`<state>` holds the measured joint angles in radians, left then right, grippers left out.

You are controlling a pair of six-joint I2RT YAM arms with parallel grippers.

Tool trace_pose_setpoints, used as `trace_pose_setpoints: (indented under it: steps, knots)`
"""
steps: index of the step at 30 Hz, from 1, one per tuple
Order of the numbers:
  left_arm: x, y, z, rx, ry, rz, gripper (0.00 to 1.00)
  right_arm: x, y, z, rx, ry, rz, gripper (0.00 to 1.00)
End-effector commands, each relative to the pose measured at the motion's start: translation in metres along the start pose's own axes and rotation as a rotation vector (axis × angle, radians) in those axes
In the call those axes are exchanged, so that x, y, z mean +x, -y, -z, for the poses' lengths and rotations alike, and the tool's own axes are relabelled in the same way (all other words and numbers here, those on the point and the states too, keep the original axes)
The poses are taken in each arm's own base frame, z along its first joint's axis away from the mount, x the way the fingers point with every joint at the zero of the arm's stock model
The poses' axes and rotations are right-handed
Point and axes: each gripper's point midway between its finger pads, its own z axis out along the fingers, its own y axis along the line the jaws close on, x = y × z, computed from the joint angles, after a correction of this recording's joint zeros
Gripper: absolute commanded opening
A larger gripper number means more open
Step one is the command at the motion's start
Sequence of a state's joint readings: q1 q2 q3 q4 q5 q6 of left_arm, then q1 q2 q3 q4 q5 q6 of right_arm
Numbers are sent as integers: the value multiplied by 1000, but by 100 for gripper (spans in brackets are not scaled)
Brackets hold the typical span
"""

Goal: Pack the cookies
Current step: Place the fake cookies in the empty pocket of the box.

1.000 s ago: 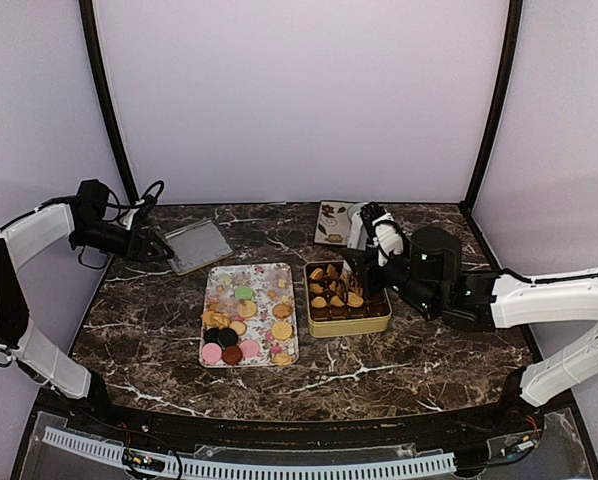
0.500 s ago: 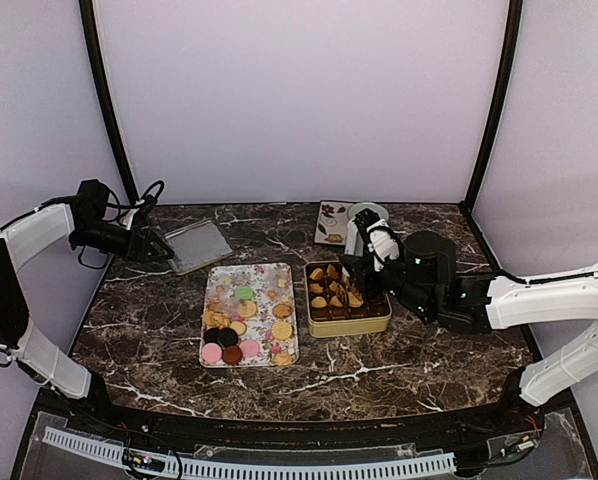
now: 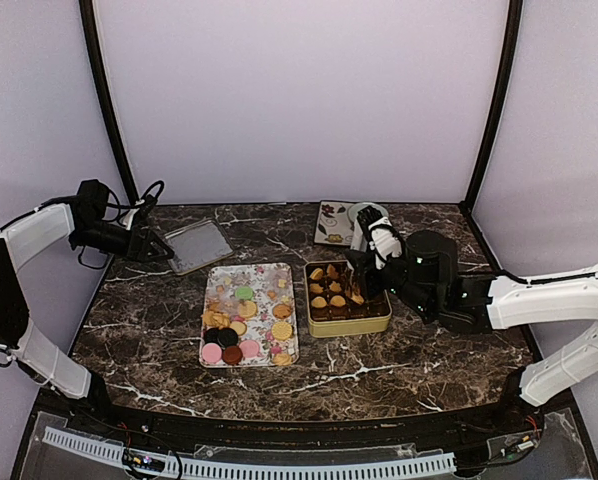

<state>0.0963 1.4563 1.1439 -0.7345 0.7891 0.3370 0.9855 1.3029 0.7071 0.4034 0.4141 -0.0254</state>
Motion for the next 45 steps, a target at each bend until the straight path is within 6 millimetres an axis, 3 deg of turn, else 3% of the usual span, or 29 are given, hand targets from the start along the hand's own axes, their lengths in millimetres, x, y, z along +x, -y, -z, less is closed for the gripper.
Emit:
trace_pose_setpoints:
  steps: [1,12,21,32,45]
  knots:
    - [-7,10,11,6,27,-19,90,-24,10,2,26,56,1,27]
    - [-10,10,12,10,33,-9,89,-32,12,5,-49,28,47,22]
    - [-11,10,12,6,35,-11,89,-15,8,-5,-182,-65,54,21]
    - [-10,9,12,3,30,-11,89,-15,2,-15,-248,-77,139,18]
    - [-10,9,11,4,29,-15,89,14,3,-24,-292,-153,124,14]
